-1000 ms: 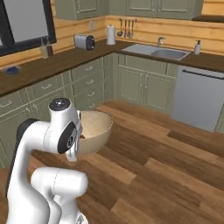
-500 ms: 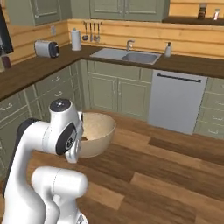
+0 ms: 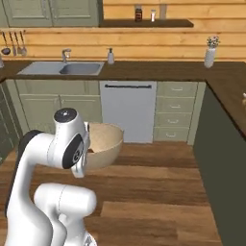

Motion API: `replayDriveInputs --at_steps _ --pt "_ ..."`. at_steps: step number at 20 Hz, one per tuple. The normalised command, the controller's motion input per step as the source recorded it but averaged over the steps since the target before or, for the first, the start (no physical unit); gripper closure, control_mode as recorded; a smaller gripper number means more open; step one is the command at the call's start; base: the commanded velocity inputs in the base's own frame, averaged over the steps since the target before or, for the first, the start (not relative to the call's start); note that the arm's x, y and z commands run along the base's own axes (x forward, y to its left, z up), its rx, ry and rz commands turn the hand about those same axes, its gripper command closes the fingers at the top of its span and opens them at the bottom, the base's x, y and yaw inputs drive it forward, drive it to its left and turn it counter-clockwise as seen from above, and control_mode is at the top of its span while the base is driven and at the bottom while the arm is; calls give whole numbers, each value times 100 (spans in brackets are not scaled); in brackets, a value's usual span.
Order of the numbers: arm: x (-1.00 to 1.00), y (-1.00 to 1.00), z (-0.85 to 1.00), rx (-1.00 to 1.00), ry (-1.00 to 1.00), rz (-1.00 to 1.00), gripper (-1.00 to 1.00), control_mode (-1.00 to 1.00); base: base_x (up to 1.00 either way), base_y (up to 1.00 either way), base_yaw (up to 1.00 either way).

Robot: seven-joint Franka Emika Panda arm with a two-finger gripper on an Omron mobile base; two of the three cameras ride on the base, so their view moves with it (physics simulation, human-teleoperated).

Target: Open the cabinet, pick up the bread from the cabinet and place it in the basket. Then move the basket to the dining counter.

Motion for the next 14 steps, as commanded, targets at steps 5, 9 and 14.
replayDriveInputs --at_steps 5,9,14 --pt "0 0 0 0 0 0 100 100 68 0 -72" --pt "0 0 0 0 0 0 100 100 98 0 -55" --pt "0 0 0 0 0 0 100 100 100 -4 -36"
